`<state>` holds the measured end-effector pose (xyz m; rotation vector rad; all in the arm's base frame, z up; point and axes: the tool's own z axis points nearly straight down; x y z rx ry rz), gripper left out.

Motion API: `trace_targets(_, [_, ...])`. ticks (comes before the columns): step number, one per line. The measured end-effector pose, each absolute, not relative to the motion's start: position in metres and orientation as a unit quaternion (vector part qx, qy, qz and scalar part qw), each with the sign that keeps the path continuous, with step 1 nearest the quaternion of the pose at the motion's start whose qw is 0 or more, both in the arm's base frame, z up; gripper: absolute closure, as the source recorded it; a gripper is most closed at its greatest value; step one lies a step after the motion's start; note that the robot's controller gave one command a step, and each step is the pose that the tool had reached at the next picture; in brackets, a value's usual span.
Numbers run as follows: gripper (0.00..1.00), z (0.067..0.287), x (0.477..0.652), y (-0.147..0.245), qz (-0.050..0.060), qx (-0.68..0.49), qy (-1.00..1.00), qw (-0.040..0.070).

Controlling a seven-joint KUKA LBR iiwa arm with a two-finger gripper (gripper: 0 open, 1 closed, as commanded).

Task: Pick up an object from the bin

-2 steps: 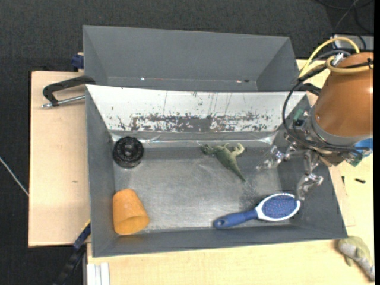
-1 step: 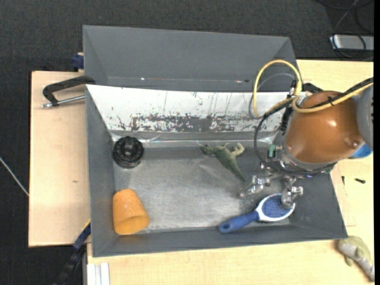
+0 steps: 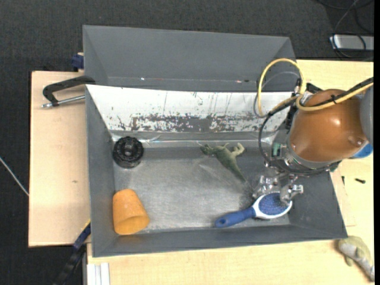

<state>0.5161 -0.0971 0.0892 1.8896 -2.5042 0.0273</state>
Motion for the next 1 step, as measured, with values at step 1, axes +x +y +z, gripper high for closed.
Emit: trace_targets(1, [1.00, 0.2359, 0.5126, -0.0808, 0.004, 0.594, -0.804, -0.007])
